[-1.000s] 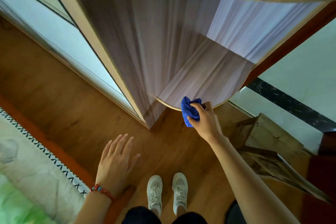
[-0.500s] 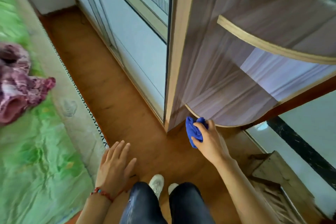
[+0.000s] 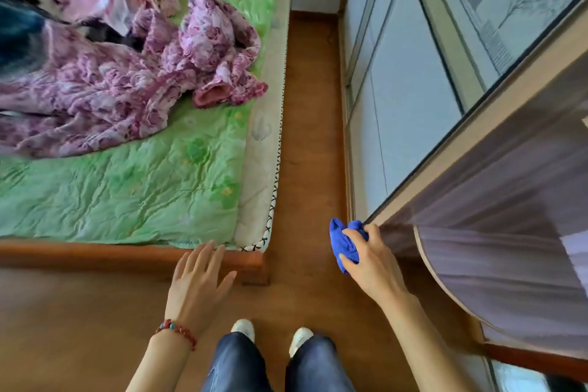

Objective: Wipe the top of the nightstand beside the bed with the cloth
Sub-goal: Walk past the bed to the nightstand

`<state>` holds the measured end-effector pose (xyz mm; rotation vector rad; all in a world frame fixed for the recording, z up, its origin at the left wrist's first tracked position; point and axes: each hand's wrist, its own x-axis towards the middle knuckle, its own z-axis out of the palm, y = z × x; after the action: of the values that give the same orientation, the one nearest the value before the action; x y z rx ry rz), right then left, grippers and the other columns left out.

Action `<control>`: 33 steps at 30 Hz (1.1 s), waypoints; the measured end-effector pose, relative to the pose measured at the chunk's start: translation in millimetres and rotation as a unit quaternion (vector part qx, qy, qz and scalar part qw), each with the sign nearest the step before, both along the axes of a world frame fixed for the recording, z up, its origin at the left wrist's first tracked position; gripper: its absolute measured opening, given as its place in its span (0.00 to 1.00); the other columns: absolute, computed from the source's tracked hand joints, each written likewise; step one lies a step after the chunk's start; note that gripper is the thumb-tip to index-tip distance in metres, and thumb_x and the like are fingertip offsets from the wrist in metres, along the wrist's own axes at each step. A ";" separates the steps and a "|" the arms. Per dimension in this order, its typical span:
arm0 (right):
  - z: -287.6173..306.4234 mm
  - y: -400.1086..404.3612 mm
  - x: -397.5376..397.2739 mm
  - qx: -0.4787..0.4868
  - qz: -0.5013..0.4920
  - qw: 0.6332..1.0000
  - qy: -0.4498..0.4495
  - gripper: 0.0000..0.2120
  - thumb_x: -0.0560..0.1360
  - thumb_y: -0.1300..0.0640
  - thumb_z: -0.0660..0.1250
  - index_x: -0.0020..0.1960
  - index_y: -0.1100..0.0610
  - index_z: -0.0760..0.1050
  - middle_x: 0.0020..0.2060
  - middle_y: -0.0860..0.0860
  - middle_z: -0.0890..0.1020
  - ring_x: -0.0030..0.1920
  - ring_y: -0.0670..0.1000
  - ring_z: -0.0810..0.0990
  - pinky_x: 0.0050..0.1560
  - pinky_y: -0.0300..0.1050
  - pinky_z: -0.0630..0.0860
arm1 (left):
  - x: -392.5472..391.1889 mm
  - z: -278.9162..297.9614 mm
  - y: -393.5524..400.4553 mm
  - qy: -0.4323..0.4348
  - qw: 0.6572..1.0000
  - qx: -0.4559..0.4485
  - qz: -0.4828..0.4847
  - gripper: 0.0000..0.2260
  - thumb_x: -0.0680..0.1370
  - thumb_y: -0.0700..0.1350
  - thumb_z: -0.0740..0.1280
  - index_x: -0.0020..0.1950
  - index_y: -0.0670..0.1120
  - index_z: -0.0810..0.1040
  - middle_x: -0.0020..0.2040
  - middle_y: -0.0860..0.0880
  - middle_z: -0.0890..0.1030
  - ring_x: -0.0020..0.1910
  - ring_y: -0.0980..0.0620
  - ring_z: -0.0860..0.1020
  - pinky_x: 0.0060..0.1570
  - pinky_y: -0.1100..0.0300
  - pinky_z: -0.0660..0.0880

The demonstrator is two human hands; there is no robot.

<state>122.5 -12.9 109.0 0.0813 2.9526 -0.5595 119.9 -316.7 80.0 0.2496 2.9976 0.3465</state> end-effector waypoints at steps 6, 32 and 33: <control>7.3 -91.5 -31.2 0.010 0.117 0.993 -0.009 0.20 0.72 0.54 0.68 0.62 0.56 0.70 0.57 0.56 0.69 0.46 0.57 0.78 0.42 0.46 0.77 | 43.6 1.9 -91.0 -0.003 0.989 0.002 0.148 0.35 0.79 0.62 0.43 0.56 0.37 0.79 0.56 0.38 0.79 0.56 0.38 0.77 0.56 0.43 0.70; 12.7 -640.6 -112.8 -0.042 0.538 0.842 -0.010 0.22 0.67 0.58 0.73 0.60 0.58 0.74 0.53 0.60 0.72 0.42 0.64 0.79 0.41 0.56 0.77 | 181.2 10.3 -454.5 -0.036 0.806 0.002 0.591 0.35 0.80 0.61 0.41 0.56 0.38 0.79 0.55 0.39 0.80 0.54 0.40 0.78 0.52 0.43 0.74; 11.0 -660.3 -120.8 -0.044 0.549 0.835 -0.008 0.22 0.67 0.58 0.73 0.60 0.58 0.74 0.53 0.60 0.71 0.43 0.64 0.78 0.41 0.56 0.77 | 177.6 7.7 -465.9 -0.037 0.799 0.001 0.601 0.35 0.80 0.61 0.41 0.56 0.38 0.79 0.55 0.39 0.80 0.54 0.40 0.78 0.52 0.42 0.74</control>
<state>1.7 -673.2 120.0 -1.4709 2.3444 -0.4564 297.5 -782.6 87.7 -1.6584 2.6065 0.4019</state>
